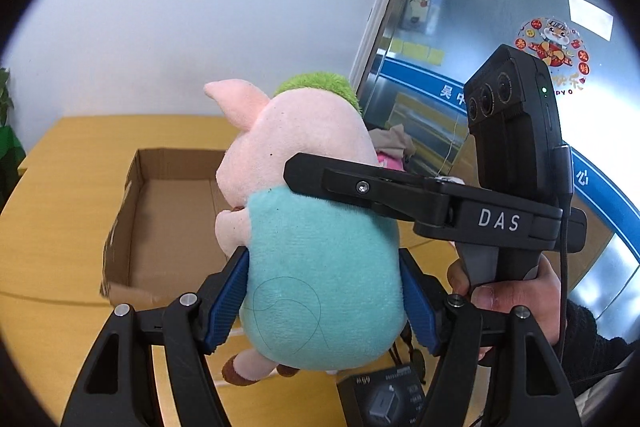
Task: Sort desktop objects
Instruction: 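Lift the plush with both tools and carry it toward the cardboard box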
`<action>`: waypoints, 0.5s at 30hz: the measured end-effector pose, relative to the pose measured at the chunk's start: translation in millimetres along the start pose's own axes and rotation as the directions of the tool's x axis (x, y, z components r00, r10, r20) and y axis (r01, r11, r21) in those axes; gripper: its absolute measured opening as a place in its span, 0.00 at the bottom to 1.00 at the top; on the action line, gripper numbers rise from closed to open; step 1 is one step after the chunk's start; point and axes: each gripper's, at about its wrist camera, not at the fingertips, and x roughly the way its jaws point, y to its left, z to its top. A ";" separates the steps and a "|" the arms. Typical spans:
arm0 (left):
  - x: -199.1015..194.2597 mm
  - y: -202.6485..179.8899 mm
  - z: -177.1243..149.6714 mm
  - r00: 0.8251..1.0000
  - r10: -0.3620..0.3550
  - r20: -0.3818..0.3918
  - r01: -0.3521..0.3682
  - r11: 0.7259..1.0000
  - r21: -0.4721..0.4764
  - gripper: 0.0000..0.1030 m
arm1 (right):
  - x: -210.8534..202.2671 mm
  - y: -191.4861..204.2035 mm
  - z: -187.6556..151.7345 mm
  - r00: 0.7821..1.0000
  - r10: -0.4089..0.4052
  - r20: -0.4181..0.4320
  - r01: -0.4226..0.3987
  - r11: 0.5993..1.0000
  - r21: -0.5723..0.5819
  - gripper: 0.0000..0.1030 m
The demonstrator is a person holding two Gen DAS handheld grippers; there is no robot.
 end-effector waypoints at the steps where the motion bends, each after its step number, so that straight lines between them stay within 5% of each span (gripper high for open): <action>1: 0.8 2.8 7.5 1.000 -0.001 0.008 0.001 1.000 0.003 0.69 | 1.8 -0.2 9.7 1.000 -0.003 0.006 0.003 1.000 -0.009 0.74; 15: 25.4 75.2 121.2 0.997 0.019 0.071 -0.020 1.000 0.012 0.69 | 63.6 -4.6 133.5 0.999 0.008 0.052 -0.003 0.995 -0.096 0.74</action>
